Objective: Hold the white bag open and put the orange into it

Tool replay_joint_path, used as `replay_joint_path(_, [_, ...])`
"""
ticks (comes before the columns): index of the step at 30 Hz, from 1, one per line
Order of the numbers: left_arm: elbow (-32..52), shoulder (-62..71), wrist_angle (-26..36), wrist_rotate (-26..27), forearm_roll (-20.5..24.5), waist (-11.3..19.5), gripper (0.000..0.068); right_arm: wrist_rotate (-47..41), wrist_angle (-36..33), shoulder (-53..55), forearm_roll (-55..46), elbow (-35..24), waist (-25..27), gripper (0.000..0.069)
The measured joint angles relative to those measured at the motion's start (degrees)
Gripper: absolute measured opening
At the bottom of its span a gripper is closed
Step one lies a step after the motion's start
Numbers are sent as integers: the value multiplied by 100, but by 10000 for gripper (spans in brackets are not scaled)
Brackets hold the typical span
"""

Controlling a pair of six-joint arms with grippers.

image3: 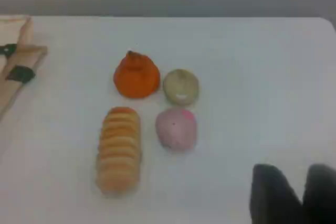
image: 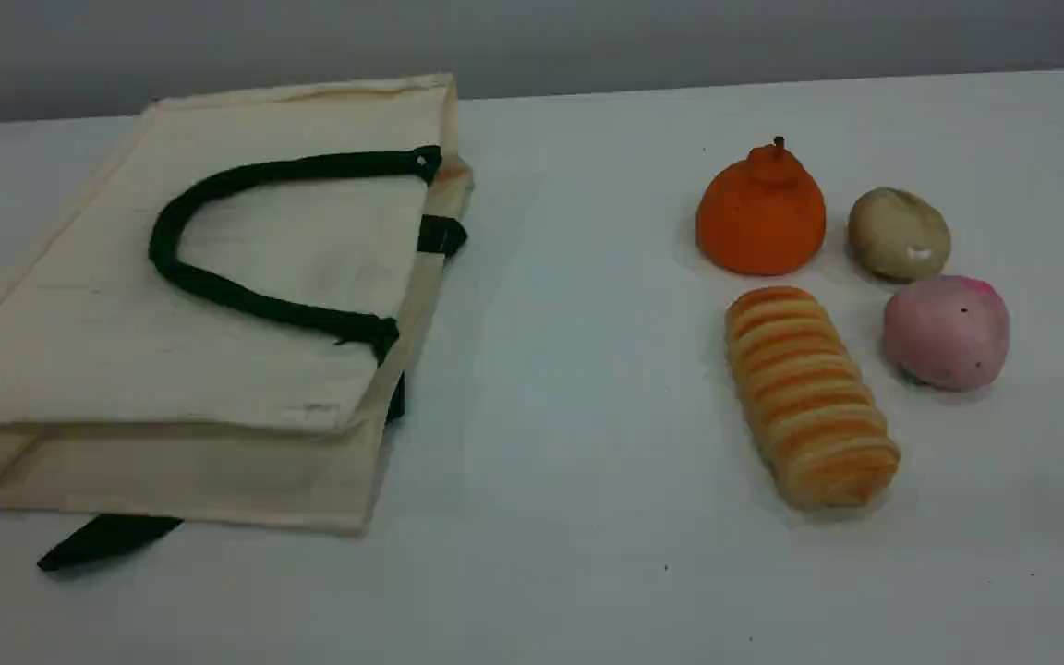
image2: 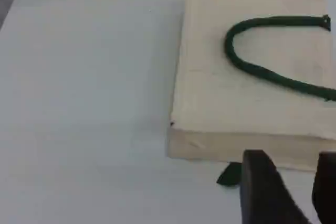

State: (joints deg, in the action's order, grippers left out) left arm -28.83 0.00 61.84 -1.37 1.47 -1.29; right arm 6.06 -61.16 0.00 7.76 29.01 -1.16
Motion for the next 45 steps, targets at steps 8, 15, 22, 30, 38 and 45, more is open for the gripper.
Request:
replay_joint_path(8, [0, 0, 0, 0, 0, 0, 238, 0, 0, 0, 0, 0, 0, 160])
replay_joint_path(15, [0, 0, 0, 0, 0, 0, 238, 0, 0, 0, 0, 0, 0, 162])
replay_joint_path(22, [0, 0, 0, 0, 0, 0, 238, 0, 0, 0, 0, 0, 0, 162])
replay_joint_path(30, [0, 0, 0, 0, 0, 0, 238, 0, 0, 0, 0, 0, 0, 162])
replay_joint_path(38, [0, 0, 0, 0, 0, 0, 238, 0, 0, 0, 0, 0, 0, 162])
replay_joint_path(45, [0, 0, 0, 0, 0, 0, 238, 0, 0, 0, 57, 0, 0, 170])
